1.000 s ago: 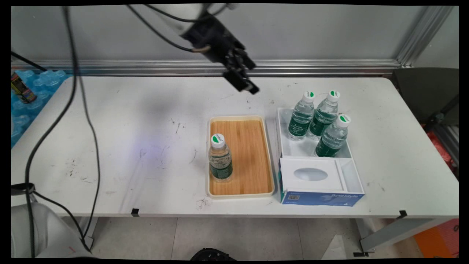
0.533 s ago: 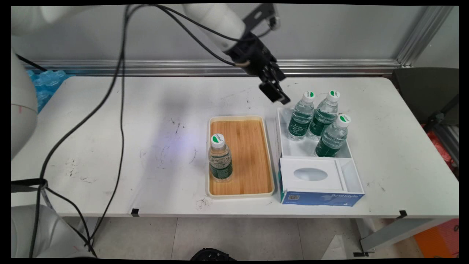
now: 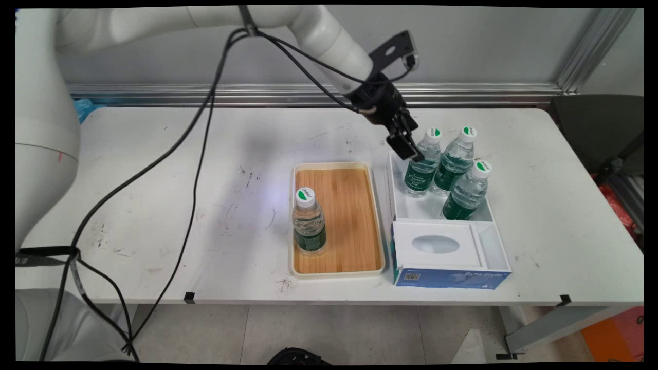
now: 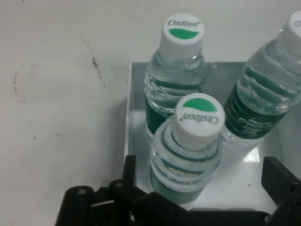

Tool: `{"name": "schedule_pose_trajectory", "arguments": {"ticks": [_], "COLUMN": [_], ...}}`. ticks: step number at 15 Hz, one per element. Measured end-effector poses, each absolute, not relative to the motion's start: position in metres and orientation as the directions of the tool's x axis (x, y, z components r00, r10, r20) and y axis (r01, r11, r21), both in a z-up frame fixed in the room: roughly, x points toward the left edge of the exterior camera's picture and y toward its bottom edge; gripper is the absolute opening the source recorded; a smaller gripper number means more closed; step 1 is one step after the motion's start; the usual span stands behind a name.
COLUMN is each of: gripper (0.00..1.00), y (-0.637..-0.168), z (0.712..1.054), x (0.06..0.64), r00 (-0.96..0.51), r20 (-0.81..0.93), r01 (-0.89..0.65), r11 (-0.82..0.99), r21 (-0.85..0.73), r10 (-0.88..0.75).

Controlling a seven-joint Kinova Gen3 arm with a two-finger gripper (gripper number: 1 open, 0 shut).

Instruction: Pick up the green bottle from the white box, then place the picked object on the tray

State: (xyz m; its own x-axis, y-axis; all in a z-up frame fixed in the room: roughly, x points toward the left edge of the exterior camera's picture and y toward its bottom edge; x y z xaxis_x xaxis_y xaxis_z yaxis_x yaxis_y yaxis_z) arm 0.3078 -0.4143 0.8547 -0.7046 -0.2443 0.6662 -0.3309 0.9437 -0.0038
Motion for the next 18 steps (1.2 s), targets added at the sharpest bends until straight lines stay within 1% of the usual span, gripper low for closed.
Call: {"name": "schedule_pose_trajectory", "arguments": {"ticks": [7,8,13,18], "gripper": [1.00,0.00,0.00,0.00], "y": [-0.432,-0.433,-0.437,-0.437], "z": [0.823,0.821,0.814,0.823], "x": [0.287,0.285,0.279,0.280], "r00": [-0.691,-0.689,-0.677,-0.669], "r20": [0.664,0.665,0.672,0.685], "r01": [-0.357,-0.359,-0.363,-0.357], "r11": [0.934,0.933,0.931,0.933], "r21": [0.031,0.034,0.049,0.046], "r10": [-0.286,-0.289,-0.299,-0.290]}}
